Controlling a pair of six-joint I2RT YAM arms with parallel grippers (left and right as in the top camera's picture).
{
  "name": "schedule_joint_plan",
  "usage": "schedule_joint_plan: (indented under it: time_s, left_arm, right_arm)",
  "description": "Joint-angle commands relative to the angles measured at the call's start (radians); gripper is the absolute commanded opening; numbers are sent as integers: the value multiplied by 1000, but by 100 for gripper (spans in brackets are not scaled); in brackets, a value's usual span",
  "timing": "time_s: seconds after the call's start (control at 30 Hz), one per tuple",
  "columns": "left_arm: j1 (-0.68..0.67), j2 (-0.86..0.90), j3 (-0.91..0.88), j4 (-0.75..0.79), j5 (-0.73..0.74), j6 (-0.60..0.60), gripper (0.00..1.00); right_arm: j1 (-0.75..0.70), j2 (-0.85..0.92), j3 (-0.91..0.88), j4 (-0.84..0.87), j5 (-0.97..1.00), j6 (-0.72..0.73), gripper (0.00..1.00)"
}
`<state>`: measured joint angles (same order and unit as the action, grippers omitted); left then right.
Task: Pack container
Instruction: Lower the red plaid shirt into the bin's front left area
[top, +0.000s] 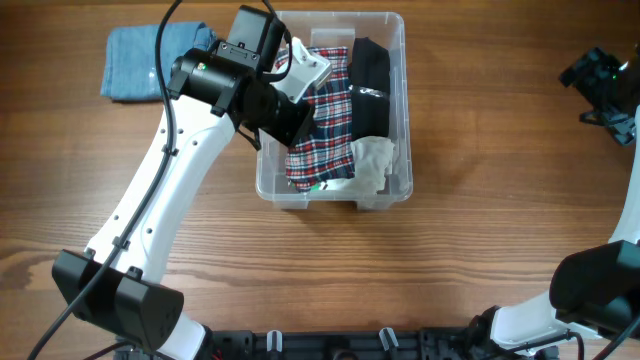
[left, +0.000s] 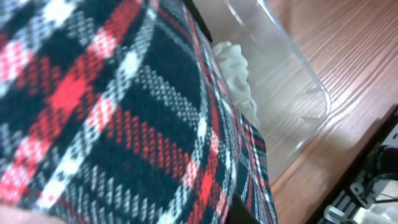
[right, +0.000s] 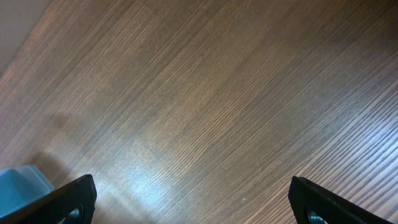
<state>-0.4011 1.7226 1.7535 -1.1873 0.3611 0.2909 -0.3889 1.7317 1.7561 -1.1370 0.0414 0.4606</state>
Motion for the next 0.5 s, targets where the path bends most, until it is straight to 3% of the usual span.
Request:
schedule_joint_plan:
  time_s: [0.0,0.33,0.47]
  left_arm:
    - [0,-5,14,76,4,73,19]
    - [38,1,14,280,-44,51,25]
    - [89,31,14,336,45,17,26]
  right_arm:
    - [2,7,-4,4,-10,13,100]
    - [2,7,-4,3,-9,13,100]
    - [2,7,-4,3,-10,13,100]
